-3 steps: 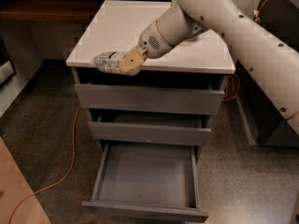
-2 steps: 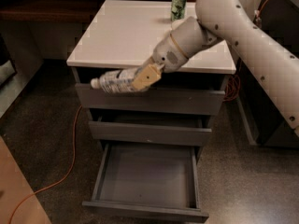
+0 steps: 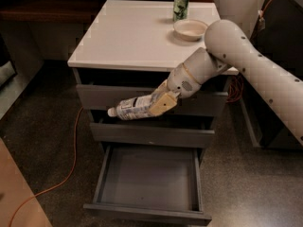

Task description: Place blue plastic bottle into bottom drawer

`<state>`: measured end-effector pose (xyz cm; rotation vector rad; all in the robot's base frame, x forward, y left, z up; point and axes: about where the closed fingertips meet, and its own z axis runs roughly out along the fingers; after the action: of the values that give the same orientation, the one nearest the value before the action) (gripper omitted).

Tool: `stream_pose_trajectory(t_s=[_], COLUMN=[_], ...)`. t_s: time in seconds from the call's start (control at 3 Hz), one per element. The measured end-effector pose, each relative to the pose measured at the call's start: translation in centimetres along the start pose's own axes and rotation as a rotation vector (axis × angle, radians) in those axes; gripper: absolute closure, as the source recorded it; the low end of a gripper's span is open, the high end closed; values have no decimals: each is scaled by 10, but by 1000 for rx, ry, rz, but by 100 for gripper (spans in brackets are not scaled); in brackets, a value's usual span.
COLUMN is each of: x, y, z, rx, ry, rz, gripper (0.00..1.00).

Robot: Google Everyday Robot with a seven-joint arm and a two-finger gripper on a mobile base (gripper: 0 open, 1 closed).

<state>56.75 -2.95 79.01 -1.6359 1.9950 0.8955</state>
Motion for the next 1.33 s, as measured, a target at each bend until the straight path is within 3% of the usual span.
stream_pose_trajectory(t_s=[0.33, 0.67, 1.33], x=[31, 76, 87], y=[-11, -32, -39], z=[21, 68, 80], rx=[56, 121, 117], ry=[34, 82, 111], rz=[12, 45, 62], gripper=[100, 100, 100])
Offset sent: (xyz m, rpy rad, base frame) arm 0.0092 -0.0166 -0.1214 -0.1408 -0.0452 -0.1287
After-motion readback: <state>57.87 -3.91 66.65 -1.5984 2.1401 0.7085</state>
